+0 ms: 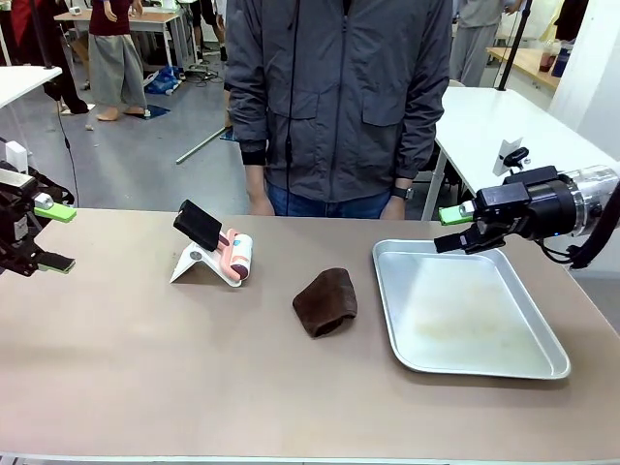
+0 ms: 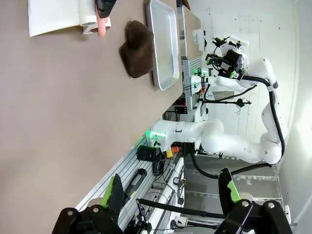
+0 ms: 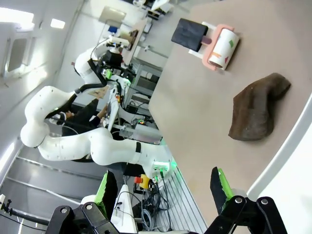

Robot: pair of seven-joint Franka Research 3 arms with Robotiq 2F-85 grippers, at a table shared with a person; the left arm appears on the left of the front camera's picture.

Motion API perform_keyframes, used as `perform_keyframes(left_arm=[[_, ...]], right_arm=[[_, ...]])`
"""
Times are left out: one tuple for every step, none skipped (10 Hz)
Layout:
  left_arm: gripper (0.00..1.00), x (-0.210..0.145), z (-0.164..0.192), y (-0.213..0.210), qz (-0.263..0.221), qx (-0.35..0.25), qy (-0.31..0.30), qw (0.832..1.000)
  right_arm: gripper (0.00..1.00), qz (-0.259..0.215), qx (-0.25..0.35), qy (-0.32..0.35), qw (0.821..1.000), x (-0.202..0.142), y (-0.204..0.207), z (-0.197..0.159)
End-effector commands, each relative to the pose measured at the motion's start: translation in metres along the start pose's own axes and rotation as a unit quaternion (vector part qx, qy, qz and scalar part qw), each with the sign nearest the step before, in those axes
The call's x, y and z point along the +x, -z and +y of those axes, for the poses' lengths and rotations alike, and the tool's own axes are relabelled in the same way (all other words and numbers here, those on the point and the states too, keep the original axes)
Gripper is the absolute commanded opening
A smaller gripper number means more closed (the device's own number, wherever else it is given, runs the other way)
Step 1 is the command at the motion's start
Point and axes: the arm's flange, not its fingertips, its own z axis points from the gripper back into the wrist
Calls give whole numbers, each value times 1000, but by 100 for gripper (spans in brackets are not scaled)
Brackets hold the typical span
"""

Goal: Clean the surface of the table.
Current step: Return the Lint Roller and towel to their original positions.

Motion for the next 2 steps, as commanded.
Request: perform_keyframes(left_arm=[[100, -2, -4, -4, 2, 3, -1, 1000], [100, -2, -4, -4, 2, 3, -1, 1000]], right_arm=[[100, 2, -7, -6, 1000, 2, -1, 0], [100, 2, -7, -6, 1000, 2, -1, 0]])
